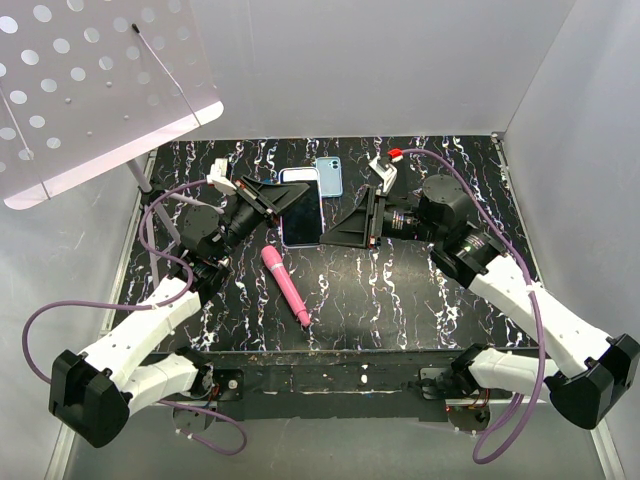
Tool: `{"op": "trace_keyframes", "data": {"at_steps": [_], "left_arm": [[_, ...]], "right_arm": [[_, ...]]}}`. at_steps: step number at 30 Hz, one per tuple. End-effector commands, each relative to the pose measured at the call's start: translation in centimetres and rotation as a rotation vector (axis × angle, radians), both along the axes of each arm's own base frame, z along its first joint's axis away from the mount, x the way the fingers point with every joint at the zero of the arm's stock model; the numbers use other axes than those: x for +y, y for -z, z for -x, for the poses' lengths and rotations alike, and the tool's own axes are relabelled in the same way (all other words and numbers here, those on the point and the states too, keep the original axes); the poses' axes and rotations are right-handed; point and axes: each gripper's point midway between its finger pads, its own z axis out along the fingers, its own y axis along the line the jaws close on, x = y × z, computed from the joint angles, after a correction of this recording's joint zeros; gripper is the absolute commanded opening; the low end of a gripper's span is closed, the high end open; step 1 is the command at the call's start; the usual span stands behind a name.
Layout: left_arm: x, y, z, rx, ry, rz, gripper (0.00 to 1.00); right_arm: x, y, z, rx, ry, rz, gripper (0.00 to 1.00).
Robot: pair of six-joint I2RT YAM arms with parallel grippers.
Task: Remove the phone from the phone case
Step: Remove the phone case from the phone.
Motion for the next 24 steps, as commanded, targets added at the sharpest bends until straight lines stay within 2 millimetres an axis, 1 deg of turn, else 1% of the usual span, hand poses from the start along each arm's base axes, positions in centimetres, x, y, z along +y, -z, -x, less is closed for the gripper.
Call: {"op": "trace_keyframes", "data": {"at_steps": [1,4,7,9,14,18,21,24], "left_arm": [[0.7,-4.5,2.1,-0.101,0.034,0.114,0.0],[0.6,-4.6,2.2,-0.088,0.05,0.141,0.0],[0.6,-4.9,2.5,-0.094,0.064,0.167,0.0],[0.7,-5.2,2.9,-0.1,0.07,0.173,0.0],[-0.1,-4.8,3.4,-0.089,0.1,0.168,0.0],[-1.2,-4.1,4.0,-0.074,0.138,0.162,0.0],[-2.1,-3.2,4.5,-0.068,0.168,0.132,0.0],[-2.7,-1.9,5.0,-0.074,0.196,0.057,0.0]], "right_arm": [[0.9,1.7,-1.1,0.003,0.026,0.033,0.43],[1.3,1.8,-1.6,0.01,0.035,0.038,0.43],[1.6,2.6,-2.5,0.029,0.068,0.067,0.43],[1.8,2.8,-2.8,0.041,0.07,0.069,0.43],[2.9,2.5,-3.4,0.063,0.051,0.036,0.43],[3.8,1.7,-3.7,0.071,0.016,0.0,0.42],[4.0,1.0,-3.9,0.073,0.006,-0.033,0.32],[3.7,0.7,-4.3,0.075,0.006,-0.037,0.16]]}}
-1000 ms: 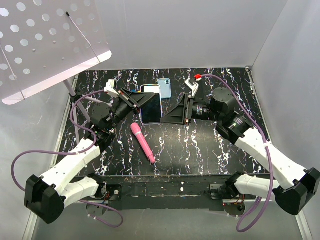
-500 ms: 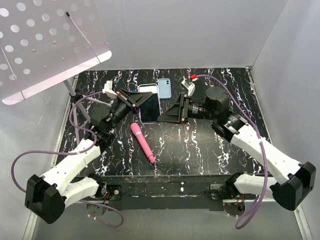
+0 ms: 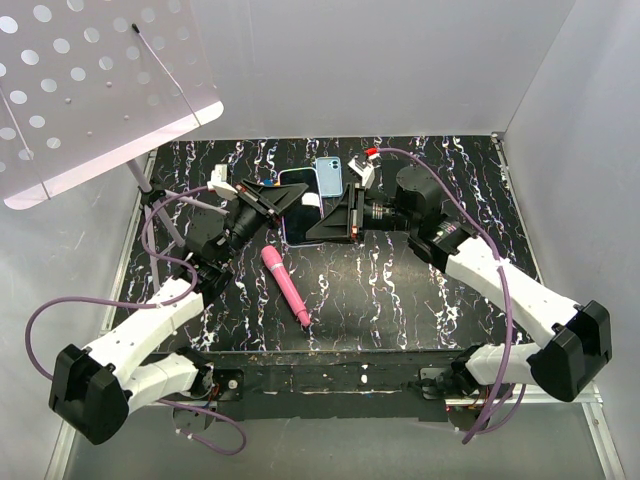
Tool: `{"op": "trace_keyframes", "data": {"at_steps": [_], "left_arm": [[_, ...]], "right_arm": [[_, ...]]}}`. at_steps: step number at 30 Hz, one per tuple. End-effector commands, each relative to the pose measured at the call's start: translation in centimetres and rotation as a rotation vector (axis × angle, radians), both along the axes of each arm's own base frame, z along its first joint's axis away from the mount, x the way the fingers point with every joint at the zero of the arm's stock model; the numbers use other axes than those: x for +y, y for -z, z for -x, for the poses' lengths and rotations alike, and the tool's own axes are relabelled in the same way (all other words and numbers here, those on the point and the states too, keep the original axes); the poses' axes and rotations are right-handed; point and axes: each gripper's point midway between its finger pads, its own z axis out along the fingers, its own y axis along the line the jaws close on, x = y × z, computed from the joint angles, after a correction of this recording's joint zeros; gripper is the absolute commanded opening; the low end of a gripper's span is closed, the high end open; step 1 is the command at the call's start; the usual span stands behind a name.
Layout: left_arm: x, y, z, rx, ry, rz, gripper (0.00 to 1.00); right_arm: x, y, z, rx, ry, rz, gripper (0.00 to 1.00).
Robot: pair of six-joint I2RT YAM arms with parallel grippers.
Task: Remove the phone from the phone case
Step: Remove the phone case from the phone.
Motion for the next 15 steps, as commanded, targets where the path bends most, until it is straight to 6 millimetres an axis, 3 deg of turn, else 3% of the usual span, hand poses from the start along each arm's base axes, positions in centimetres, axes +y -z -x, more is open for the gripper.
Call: {"op": "trace_keyframes", "data": {"at_steps": [1,2,3,6,8,11,15], "left_arm": [[-2.8,-3.1,6.1,-0.131,0.248,0.003,0.0],[-2.9,-2.5,6.2,-0.138,0.252,-0.041,0.0],[-2.9,-2.1,6.3,-0.148,0.251,-0.082,0.11],[-2.3,-0.5,6.6,-0.159,0.224,-0.213,0.58],[-1.6,0.1,6.9,-0.175,0.202,-0.26,0.71],[-0.6,0.6,7.3,-0.204,0.165,-0.317,0.84],[-0.1,0.6,7.7,-0.259,0.149,-0.359,0.82]], "right_arm": [[0.5,-1.7,-2.0,-0.043,0.041,-0.057,0.05],[0.3,-1.7,-2.1,-0.042,0.035,-0.06,0.01],[-0.1,-1.8,-1.9,-0.039,0.026,-0.062,0.01],[-1.4,-2.4,-1.2,-0.036,0.034,-0.083,0.01],[-2.4,-3.3,-0.6,-0.039,0.039,-0.101,0.01],[-3.8,-3.9,-0.3,0.007,0.035,-0.133,0.01],[-5.7,-4.8,-0.7,0.071,0.032,-0.214,0.01]]}}
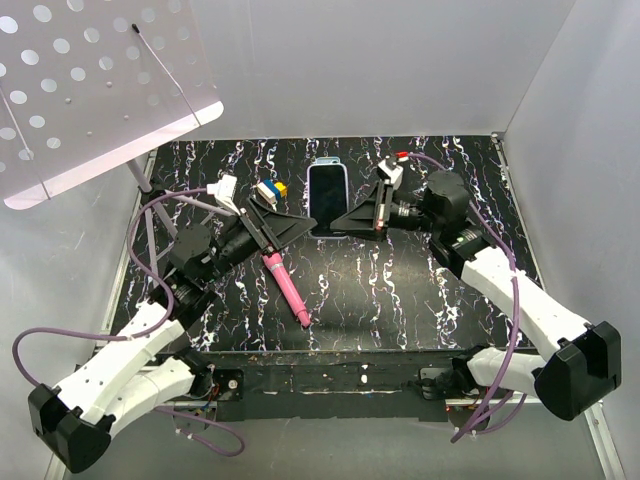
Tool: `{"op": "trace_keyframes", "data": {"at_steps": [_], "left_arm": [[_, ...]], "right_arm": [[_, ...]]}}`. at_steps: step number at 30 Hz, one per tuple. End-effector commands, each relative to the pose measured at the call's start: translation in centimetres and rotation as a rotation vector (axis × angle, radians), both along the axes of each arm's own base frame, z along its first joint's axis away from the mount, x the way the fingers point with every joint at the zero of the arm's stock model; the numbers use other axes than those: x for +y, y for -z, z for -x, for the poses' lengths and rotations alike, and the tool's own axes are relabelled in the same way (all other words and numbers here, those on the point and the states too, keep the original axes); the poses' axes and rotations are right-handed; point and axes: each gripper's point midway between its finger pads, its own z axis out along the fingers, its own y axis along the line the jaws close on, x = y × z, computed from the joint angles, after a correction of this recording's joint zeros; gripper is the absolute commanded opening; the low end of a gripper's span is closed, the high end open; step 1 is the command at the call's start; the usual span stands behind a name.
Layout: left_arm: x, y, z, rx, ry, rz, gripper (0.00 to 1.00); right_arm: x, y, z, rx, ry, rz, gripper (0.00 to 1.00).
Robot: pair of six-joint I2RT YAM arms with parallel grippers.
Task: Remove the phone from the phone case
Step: Remove the phone case from the phone.
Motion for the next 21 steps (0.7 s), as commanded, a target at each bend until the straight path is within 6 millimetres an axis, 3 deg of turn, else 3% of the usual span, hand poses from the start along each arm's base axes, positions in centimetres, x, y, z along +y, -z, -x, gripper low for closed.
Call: {"op": "trace_keyframes", "data": {"at_steps": [1,5,12,21], "left_arm": [[0.5,-0.1,0.7,-0.106,0.002,-0.087,0.79],[-0.4,0.2,0.7,-0.1,0.048,-0.084,0.64],[-0.9,0.2,0.4,-0.103,0.063,-0.066,0.52],[-1.0,0.1,-0.2,-0.083,0.042,-0.047,0.53]], "right_arm": [[-2.3,-5.1,0.6,-0.063,-0.018,-0.194,0.01],[-2.6,-6.0,0.7,-0.053,-0.029,-0.243,0.01],[-2.8,-6.2,0.4,-0.048,-0.004,-0.249,0.01],[-2.8,-6.2,0.4,-0.045,-0.001,-0.25,0.01]]}}
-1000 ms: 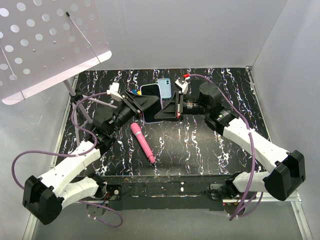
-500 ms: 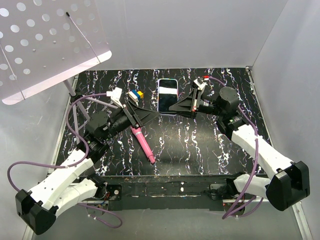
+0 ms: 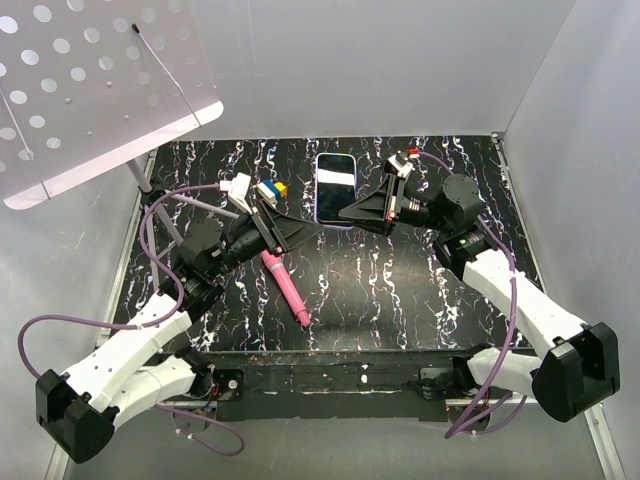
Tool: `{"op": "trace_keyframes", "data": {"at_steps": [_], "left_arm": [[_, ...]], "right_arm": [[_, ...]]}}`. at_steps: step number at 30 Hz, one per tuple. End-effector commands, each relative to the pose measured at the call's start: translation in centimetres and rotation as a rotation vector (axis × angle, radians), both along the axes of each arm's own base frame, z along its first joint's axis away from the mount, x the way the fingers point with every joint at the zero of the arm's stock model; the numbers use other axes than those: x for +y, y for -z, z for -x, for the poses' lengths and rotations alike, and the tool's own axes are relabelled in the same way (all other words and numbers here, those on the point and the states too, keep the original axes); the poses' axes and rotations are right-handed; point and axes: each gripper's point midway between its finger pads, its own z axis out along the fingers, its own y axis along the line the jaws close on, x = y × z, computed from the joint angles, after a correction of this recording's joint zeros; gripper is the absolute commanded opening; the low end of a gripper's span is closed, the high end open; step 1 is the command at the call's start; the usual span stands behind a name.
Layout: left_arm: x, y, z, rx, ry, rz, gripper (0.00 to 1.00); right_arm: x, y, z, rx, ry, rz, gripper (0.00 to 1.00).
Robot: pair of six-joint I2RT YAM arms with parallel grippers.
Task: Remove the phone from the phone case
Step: Remove the phone case from the phone.
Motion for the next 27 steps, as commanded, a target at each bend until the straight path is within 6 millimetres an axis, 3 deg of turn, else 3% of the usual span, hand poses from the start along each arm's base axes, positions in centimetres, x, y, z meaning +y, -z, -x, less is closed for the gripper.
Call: {"op": "trace_keyframes", "data": {"at_steps": [1,6,13,20,23,27], "left_arm": [[0.0,-1.3,-0.2,-0.024,-0.009,0.032,0.54],[0.2,-0.5,-1.3,0.037,-0.056,0.038,0.54],[-0.4,-1.3,-2.7,0.056,-0.076,0.064,0.42],[-2.0,-1.9,-3.9,0.048,-0.045,0.068,0.19],[-1.8,-0.5,-5.4,0.105,-0.109,0.01,0.01],[-0.2,2.9,-8.5,0.21,-0.303,-0.117,0.0]], "right_arm": [[-0.6,-3.2,1.4,-0.128,-0.01,-0.077,0.01],[-0.6,-3.1,1.5,-0.13,-0.013,-0.077,0.01],[-0.7,-2.9,2.0,-0.138,-0.02,-0.072,0.01],[-0.6,-1.6,2.3,-0.137,-0.025,-0.05,0.01],[-0.7,-0.8,2.4,-0.135,-0.028,-0.028,0.01],[-0.8,1.4,3.0,-0.155,-0.041,0.025,0.01]]}}
